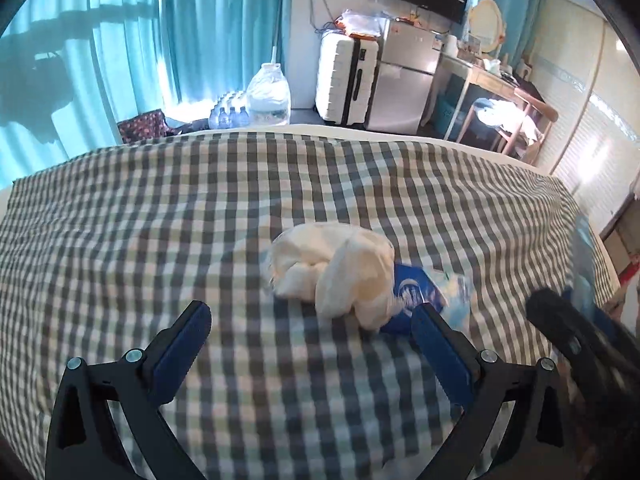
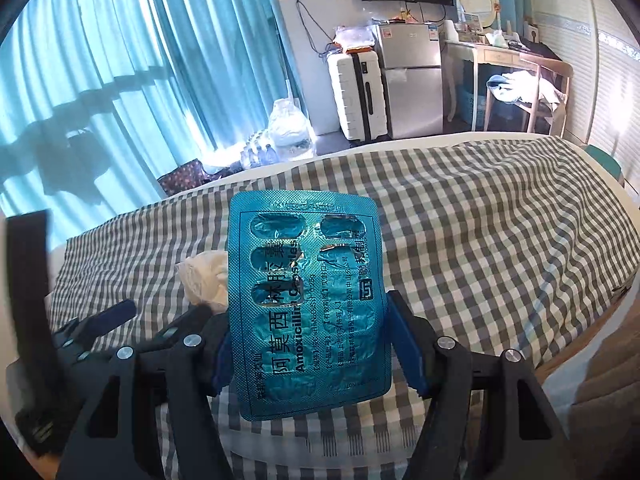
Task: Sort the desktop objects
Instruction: 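Grasp the white cloth plush with the left tool while the right tool holds the blister pack, then carry the plush and blister pack into the cardboard box and release both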
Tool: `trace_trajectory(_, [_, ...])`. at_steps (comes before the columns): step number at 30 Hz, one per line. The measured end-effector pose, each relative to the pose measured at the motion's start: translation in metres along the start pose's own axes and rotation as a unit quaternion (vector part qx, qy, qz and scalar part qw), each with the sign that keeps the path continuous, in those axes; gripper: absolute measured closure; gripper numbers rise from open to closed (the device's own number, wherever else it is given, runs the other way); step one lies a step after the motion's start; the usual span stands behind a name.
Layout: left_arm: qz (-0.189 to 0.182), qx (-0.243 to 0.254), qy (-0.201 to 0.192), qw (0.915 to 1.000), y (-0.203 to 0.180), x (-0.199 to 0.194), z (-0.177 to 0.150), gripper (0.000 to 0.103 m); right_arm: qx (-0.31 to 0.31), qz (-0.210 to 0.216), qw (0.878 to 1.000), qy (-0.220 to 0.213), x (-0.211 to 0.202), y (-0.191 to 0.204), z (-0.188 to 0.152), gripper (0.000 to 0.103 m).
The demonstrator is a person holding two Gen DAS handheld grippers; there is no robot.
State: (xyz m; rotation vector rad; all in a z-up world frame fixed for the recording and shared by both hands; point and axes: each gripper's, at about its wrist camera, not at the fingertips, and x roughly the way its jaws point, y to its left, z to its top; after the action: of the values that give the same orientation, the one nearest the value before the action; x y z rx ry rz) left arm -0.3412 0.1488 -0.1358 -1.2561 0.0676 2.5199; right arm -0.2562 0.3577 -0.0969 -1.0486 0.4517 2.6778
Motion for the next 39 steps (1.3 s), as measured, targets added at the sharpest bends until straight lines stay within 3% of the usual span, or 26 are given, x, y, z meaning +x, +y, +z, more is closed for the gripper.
trace_trajectory(2, [-0.019,-0.035,0.01,0.9992,0.004,0.013,0.007,0.0,0.002,0.001,1.0,0.0,-0.003,-0.001,-0.001,0.038])
trace_trajectory(4, [-0.03,-0.065,0.012,0.9973,0.011,0.021,0.012,0.021,0.003,0.004,1.0,0.003,-0.001,0.0,0.001,0.038])
trace_trajectory(5, [-0.036,-0.069,0.018,0.9968,0.014,0.025,0.014,0.065,0.004,0.004,1.0,0.006,0.0,-0.001,0.001,0.038])
trace_trajectory(6, [-0.045,-0.07,0.03,0.9961,0.015,0.029,0.015,0.083,0.005,0.008,1.0,0.008,-0.002,-0.001,0.0,0.038])
trace_trajectory(9, [-0.052,-0.068,0.03,0.9959,0.015,0.021,0.013,0.083,0.005,0.014,1.0,0.016,-0.002,0.002,-0.005,0.038])
trace_trajectory(13, [-0.045,-0.025,0.018,0.9985,0.004,-0.009,0.009,0.083,0.009,0.022,0.999,0.022,-0.012,0.001,-0.007,0.038])
trace_trajectory(17, [-0.056,-0.031,0.013,0.9979,0.003,-0.049,-0.005,0.083,0.005,0.03,0.999,0.012,-0.038,0.006,-0.008,0.038])
trace_trajectory(31, [-0.06,-0.02,-0.065,0.9959,-0.005,-0.241,-0.039,0.083,-0.051,0.096,0.993,-0.05,-0.196,0.05,-0.009,0.038])
trace_trajectory(39, [-0.063,-0.003,-0.086,0.9943,-0.026,-0.314,-0.066,0.083,-0.065,0.111,0.991,-0.043,-0.261,0.032,-0.035,0.038])
